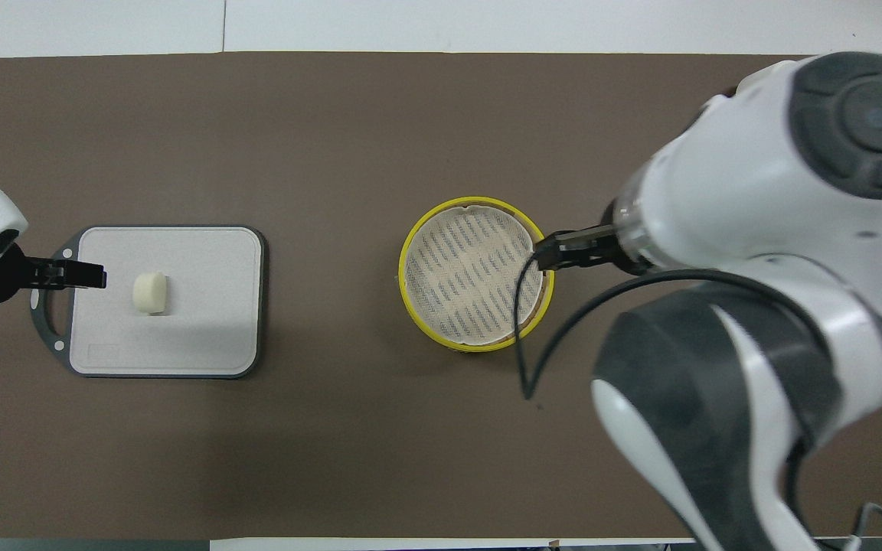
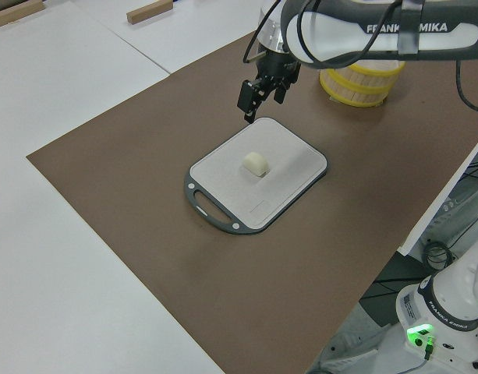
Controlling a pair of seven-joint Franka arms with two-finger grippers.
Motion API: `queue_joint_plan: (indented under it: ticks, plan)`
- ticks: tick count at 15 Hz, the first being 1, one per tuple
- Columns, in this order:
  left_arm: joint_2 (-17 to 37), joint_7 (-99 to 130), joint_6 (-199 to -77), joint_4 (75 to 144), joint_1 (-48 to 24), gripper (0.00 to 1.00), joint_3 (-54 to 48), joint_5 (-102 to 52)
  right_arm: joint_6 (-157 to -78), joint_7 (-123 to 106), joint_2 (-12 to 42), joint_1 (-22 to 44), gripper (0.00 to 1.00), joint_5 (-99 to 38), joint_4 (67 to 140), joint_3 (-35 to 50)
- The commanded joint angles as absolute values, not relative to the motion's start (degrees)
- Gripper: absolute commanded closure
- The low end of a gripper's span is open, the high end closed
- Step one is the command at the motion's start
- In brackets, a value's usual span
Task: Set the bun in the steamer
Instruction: 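Grasp the steamer lid with the right gripper while the left gripper grasps the bun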
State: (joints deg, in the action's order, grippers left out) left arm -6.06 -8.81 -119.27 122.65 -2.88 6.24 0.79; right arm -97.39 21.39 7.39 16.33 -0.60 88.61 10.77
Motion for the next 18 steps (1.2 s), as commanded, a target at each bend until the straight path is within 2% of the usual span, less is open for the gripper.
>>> queue_joint_plan:
  ticks: [1,5,9,12,14,15,17,18]
  plan:
    - [-4.9,-10.3,-128.3,128.6,-1.6,0.0,5.9,1.8,-101.5,31.9,21.3,24.1,0.0,2.7,77.7,10.5]
    - [0.4,-5.6,-133.8,129.0,-2.5,0.0,5.5,1.8,-113.3,42.2,28.8,31.4,0.0,6.8,78.2,10.3]
    - [4.5,-6.1,-141.0,129.6,-3.1,0.0,5.5,1.8,-120.0,43.0,28.1,30.9,0.0,7.5,85.4,10.4]
    - [6.3,-6.1,-143.0,130.1,-3.4,0.0,5.4,1.8,-125.6,43.0,25.4,31.2,0.0,7.6,93.1,10.5]
    - [6.3,-6.0,-143.5,131.5,-3.4,0.0,5.4,1.8,-126.1,42.9,25.1,31.3,0.04,7.6,93.9,10.5]
    - [6.2,-5.9,-143.4,131.6,-3.5,0.0,5.4,1.8,-126.0,42.8,25.1,31.3,0.29,7.6,93.8,10.5]
    - [6.2,-5.5,-143.3,131.7,-4.1,0.02,5.3,1.8,-125.2,42.8,25.1,31.2,0.68,7.1,93.8,10.5]
    - [6.2,-5.5,-143.1,131.7,-4.2,0.1,5.3,1.7,-125.1,42.7,25.1,31.1,0.86,7.0,93.7,10.5]
